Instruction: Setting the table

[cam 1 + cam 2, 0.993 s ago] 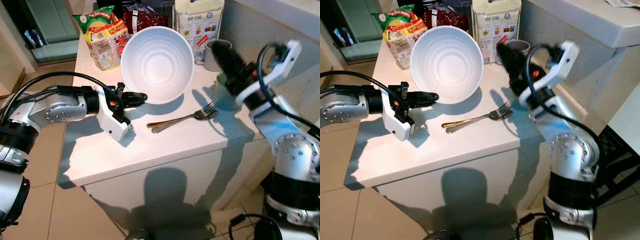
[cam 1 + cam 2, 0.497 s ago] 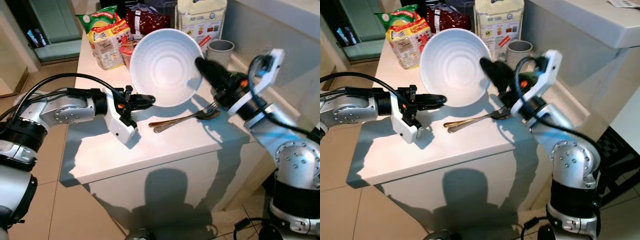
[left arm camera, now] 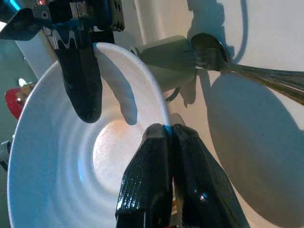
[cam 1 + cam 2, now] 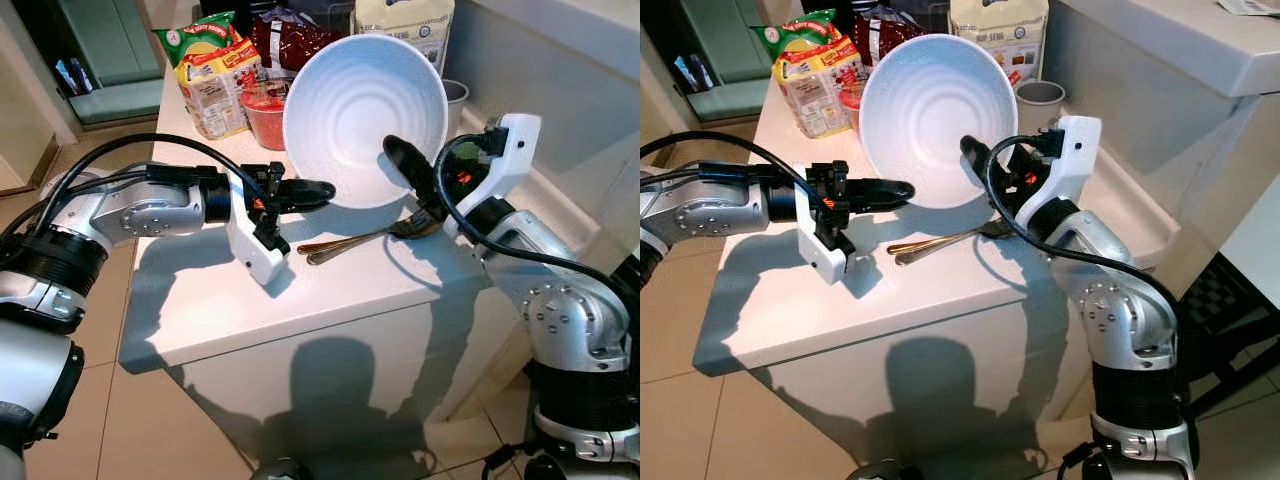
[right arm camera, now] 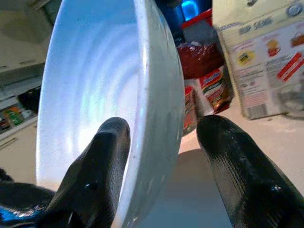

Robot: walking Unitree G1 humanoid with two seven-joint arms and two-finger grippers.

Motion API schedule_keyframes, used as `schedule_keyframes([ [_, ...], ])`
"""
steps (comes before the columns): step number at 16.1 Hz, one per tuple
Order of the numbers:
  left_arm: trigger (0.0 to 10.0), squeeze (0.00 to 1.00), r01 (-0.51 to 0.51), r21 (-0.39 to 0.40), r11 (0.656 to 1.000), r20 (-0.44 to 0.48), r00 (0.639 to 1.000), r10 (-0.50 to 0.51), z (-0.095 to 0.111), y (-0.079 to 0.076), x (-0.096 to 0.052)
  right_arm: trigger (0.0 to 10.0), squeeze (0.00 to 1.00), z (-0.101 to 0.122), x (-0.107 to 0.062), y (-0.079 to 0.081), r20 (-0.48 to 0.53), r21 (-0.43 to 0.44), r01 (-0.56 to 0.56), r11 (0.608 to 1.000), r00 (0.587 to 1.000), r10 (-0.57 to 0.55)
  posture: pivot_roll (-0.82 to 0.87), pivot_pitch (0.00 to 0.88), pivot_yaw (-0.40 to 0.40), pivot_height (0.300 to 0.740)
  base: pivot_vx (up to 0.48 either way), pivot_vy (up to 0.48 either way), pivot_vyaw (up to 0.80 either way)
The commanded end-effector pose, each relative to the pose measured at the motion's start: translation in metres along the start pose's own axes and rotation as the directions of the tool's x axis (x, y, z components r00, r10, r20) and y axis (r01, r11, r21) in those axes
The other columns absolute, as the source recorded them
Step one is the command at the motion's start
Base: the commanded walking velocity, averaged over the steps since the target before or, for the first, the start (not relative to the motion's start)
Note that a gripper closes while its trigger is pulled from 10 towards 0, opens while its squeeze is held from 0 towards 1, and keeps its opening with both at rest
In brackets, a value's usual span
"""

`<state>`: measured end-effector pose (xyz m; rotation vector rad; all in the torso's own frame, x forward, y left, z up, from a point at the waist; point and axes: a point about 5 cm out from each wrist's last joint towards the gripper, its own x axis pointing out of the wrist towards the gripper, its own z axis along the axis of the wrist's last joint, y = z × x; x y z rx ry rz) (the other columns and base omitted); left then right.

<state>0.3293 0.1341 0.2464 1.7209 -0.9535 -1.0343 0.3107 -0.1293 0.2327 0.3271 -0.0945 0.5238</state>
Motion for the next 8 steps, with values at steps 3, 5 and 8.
schedule_keyframes([
  [3,0.0,0.00,-0.116,0.055,0.992,0.050,0.992,0.113,0.0041,0.0301,0.0035,10.0,0.00,-0.0065,0.0064,-0.0021,-0.002,-0.042,0.043,0.998,0.999,-0.044,0.06,0.000,0.083,0.740,0.000,0.000,0.00],
  [5,0.0,0.00,-0.118,0.057,0.991,0.052,0.992,0.115,0.0043,0.0313,0.0039,10.0,0.00,-0.0062,0.0077,-0.0021,0.015,-0.056,0.048,0.997,0.999,-0.047,0.06,0.000,0.083,0.740,0.000,0.000,0.00],
  [8,0.0,0.00,-0.117,0.053,0.992,0.045,0.992,0.114,0.0040,0.0317,0.0041,10.0,1.00,-0.0062,0.0096,-0.0069,0.033,-0.072,0.101,0.992,0.995,-0.099,0.06,0.000,0.082,0.740,0.000,0.000,0.00],
])
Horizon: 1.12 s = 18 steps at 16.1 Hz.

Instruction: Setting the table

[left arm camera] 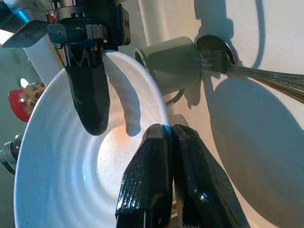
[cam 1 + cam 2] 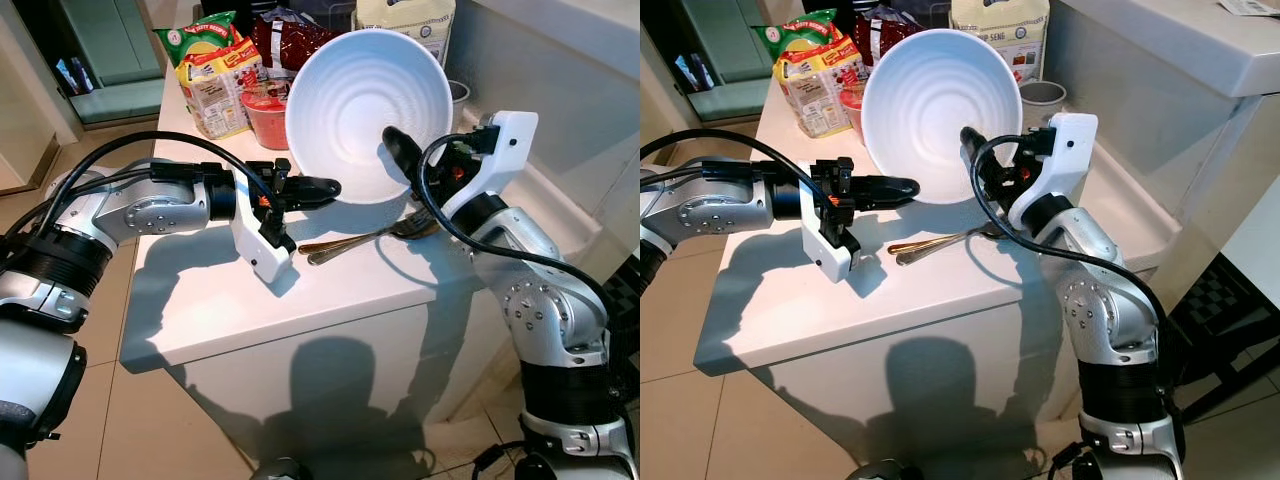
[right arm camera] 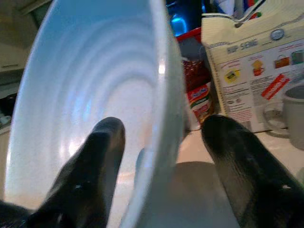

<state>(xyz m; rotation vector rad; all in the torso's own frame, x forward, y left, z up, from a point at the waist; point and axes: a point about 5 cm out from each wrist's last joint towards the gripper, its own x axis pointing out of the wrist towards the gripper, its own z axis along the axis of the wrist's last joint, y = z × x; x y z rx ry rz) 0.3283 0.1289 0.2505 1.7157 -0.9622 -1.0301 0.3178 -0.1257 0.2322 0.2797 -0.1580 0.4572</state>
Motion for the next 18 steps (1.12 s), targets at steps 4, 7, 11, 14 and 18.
schedule_keyframes([
  [4,0.0,0.00,-0.102,0.049,0.994,0.037,0.994,0.100,0.0024,0.0255,0.0010,10.0,1.00,-0.0084,0.0027,-0.0077,-0.033,-0.063,0.070,0.996,0.997,-0.072,0.06,0.000,0.083,0.740,0.000,0.000,0.00],
  [7,0.0,0.00,-0.101,0.048,0.994,0.036,0.994,0.100,0.0024,0.0258,0.0011,10.0,1.00,-0.0104,0.0029,-0.0074,-0.036,-0.091,0.078,0.993,0.996,-0.082,0.06,0.000,0.083,0.740,0.000,0.000,0.00],
  [11,0.0,0.00,-0.106,0.044,0.993,0.034,0.994,0.105,0.0026,0.0267,0.0017,0.0,0.00,-0.0118,0.0047,-0.0089,-0.033,-0.142,0.092,0.986,0.995,-0.098,0.06,0.000,0.082,0.740,0.000,0.000,0.00],
  [14,0.0,0.00,-0.106,0.042,0.994,0.035,0.994,0.104,0.0028,0.0267,0.0020,0.0,0.00,-0.0108,0.0049,-0.0086,-0.023,-0.143,0.094,0.985,0.995,-0.099,0.06,0.000,0.081,0.740,0.000,0.000,0.00],
  [18,0.0,0.00,-0.106,0.041,0.994,0.036,0.994,0.105,0.0030,0.0272,0.0016,0.0,0.00,-0.0107,0.0047,-0.0073,-0.009,-0.117,0.095,0.989,0.995,-0.096,0.06,0.000,0.081,0.740,0.000,0.000,0.00],
])
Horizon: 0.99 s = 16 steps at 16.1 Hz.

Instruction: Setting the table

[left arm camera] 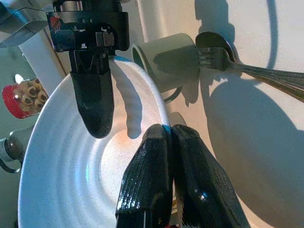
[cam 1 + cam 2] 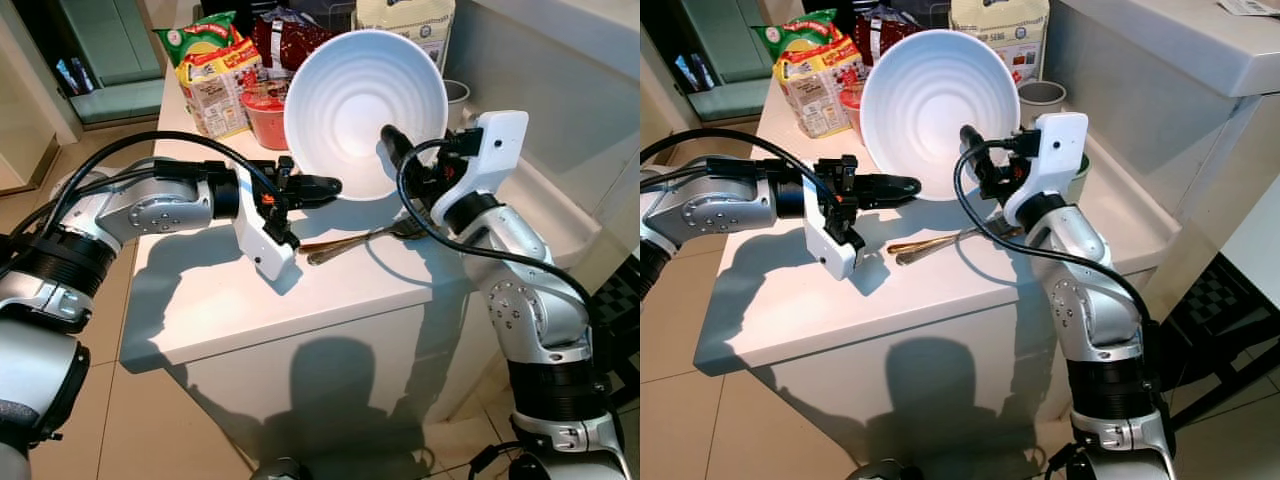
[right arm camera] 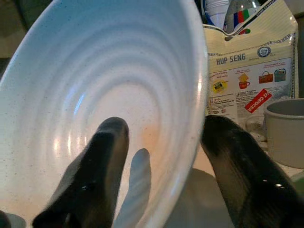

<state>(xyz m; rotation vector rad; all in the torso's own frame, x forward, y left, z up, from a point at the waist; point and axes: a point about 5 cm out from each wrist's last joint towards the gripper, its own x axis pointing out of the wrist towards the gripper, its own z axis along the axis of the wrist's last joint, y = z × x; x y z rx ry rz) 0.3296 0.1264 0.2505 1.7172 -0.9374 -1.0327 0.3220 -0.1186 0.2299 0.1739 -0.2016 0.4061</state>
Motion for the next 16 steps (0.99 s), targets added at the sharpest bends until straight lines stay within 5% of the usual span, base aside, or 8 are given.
schedule_keyframes([
  [1,0.0,0.00,-0.118,0.050,0.992,0.047,0.992,0.116,0.0037,0.0263,-0.0013,0.0,0.00,-0.0073,-0.0016,-0.0098,-0.038,0.002,0.055,0.998,0.998,-0.055,0.06,0.000,0.081,0.740,0.000,0.000,0.00],
  [13,0.0,0.00,-0.118,0.027,0.993,0.042,0.992,0.117,0.0037,0.0246,0.0017,0.0,0.00,-0.0122,-0.0031,-0.0139,-0.050,0.009,0.095,0.995,0.994,-0.094,0.05,0.000,0.084,0.740,0.000,0.000,0.00],
  [16,0.0,0.00,-0.180,-0.035,0.983,0.000,0.984,0.180,-0.0022,0.0316,0.0026,0.0,0.00,-0.0132,-0.0036,-0.0172,-0.049,0.005,0.114,0.994,0.992,-0.113,0.05,0.000,0.082,0.740,0.000,0.000,0.00],
])
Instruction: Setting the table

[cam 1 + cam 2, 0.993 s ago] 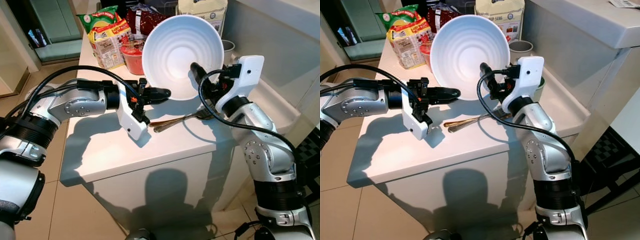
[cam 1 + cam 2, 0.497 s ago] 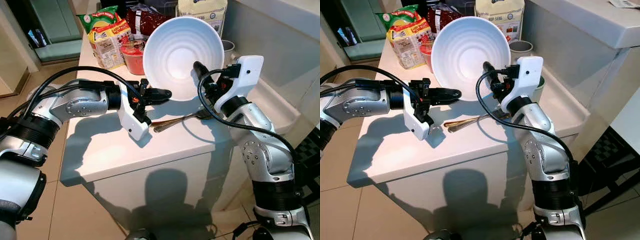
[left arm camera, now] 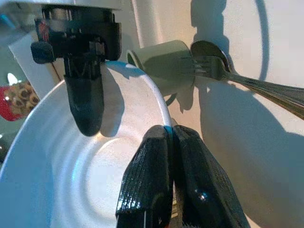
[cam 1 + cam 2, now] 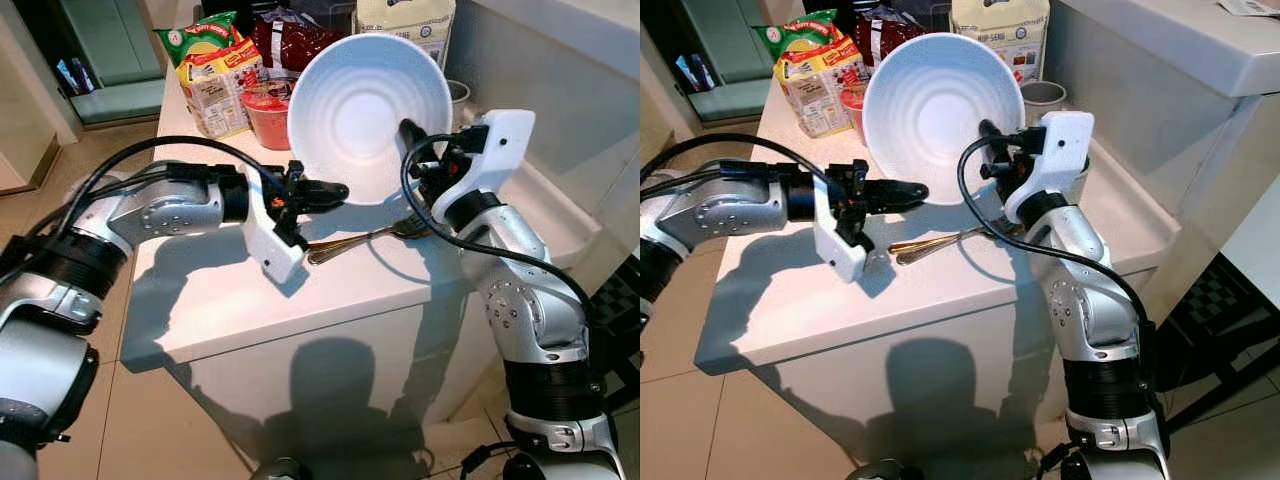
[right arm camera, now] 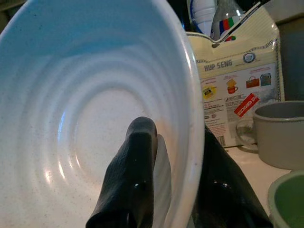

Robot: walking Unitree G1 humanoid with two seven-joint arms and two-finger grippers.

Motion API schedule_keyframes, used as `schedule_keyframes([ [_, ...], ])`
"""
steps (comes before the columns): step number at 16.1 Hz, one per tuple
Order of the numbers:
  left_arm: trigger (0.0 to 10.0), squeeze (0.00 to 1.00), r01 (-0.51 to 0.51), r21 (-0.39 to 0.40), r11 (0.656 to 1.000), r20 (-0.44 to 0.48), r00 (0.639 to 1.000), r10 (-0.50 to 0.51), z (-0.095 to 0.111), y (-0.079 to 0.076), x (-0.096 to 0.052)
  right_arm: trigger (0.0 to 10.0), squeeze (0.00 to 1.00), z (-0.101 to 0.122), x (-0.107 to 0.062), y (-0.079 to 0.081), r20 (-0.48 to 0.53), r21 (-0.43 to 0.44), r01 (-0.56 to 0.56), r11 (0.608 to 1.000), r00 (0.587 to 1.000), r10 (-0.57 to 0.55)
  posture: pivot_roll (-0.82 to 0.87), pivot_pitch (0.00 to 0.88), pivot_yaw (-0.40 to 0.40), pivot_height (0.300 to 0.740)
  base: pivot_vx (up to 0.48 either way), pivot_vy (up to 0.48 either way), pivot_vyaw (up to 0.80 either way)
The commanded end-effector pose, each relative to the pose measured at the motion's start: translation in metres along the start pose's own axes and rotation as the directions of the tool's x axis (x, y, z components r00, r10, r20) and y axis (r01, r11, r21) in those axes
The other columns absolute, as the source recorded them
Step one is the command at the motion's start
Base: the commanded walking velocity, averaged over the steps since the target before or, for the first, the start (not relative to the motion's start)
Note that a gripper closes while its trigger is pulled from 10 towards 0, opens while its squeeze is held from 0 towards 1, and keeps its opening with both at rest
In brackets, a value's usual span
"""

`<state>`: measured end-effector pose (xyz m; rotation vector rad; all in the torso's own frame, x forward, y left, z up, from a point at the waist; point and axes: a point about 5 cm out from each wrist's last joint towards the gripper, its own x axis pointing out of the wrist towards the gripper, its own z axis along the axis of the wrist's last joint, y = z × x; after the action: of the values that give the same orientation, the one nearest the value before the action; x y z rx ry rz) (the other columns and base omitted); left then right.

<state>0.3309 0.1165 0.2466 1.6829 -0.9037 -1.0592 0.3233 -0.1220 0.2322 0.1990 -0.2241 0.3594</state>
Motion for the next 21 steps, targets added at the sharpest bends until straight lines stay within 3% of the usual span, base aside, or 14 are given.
schedule_keyframes([
  [1,0.0,0.00,-0.200,0.006,0.980,-0.003,0.980,0.200,-0.004,0.034,-0.008,0.0,0.00,-0.016,-0.004,-0.014,-0.078,-0.012,0.069,0.998,0.995,-0.070,0.05,0.000,0.082,0.740,0.000,0.000,0.00],
  [4,0.0,0.00,-0.248,-0.024,0.968,-0.054,0.968,0.247,-0.011,0.042,-0.010,0.0,0.00,-0.019,-0.004,-0.013,-0.084,-0.010,0.069,0.998,0.994,-0.070,0.06,0.000,0.082,0.740,0.000,0.000,0.00],
  [5,10.0,0.00,-0.260,-0.034,0.965,-0.072,0.964,0.257,-0.013,0.043,-0.010,0.0,0.00,-0.019,-0.004,-0.013,-0.086,-0.009,0.069,0.998,0.994,-0.069,0.06,0.000,0.081,0.740,0.000,0.000,0.00],
  [6,10.0,1.00,-0.250,-0.059,0.966,-0.088,0.966,0.245,-0.015,0.042,-0.009,0.0,0.00,-0.019,-0.004,-0.012,-0.088,-0.009,0.067,0.998,0.994,-0.068,0.06,0.000,0.081,0.740,0.000,0.000,0.00],
  [21,10.0,1.00,-0.242,-0.074,0.967,-0.099,0.967,0.234,-0.016,0.041,-0.008,0.0,0.00,-0.020,-0.004,-0.013,-0.086,-0.014,0.074,0.997,0.993,-0.075,0.05,0.000,0.084,0.740,0.000,0.000,0.00],
])
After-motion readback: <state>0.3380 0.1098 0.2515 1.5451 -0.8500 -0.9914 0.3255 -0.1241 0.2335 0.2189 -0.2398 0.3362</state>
